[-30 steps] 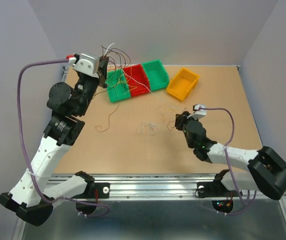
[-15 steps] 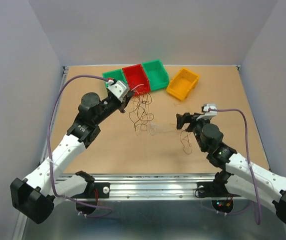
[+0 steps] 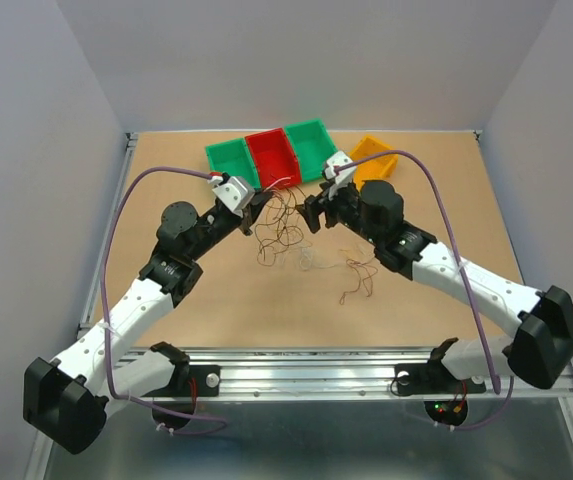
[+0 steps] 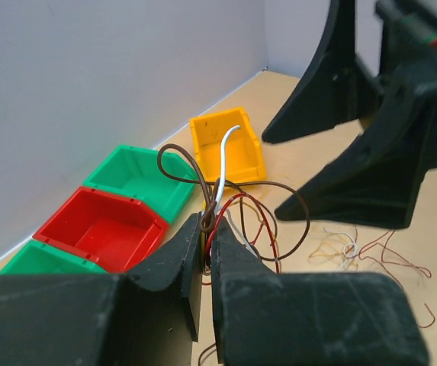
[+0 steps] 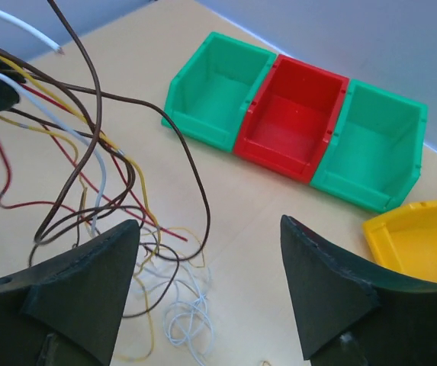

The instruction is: Untangle the cables

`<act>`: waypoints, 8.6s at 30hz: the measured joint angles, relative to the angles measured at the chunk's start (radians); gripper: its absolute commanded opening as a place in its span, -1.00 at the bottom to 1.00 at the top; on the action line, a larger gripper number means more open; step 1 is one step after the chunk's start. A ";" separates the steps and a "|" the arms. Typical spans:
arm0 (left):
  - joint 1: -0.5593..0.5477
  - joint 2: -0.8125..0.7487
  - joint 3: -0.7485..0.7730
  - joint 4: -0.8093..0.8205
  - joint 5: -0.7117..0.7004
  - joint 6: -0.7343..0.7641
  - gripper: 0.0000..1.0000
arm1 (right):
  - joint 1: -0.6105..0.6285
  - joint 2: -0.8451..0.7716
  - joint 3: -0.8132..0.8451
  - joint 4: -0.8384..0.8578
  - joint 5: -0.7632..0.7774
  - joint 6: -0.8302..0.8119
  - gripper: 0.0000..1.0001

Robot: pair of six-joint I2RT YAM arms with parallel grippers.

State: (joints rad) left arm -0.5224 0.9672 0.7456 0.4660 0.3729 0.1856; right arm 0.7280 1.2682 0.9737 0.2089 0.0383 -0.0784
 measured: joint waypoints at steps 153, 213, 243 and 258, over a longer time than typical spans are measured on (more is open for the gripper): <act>0.194 0.330 0.989 -0.330 -0.432 -0.008 -1.00 | -0.009 0.339 -0.057 0.436 -0.287 0.044 -0.99; 0.412 0.883 0.608 0.017 -0.155 -0.212 -1.00 | -0.452 -0.286 -0.254 -0.206 -0.121 0.323 -0.96; 0.193 0.472 0.381 0.193 -0.529 0.124 -1.00 | -0.452 -0.256 -0.254 -0.210 -0.135 0.317 -0.96; 0.193 0.280 0.441 0.191 -0.480 0.111 -1.00 | -0.452 -0.245 -0.254 -0.210 -0.140 0.317 -0.96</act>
State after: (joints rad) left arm -0.3298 1.2472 1.1866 0.6571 -0.1074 0.2962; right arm 0.2760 1.0233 0.7197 -0.0013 -0.1020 0.2382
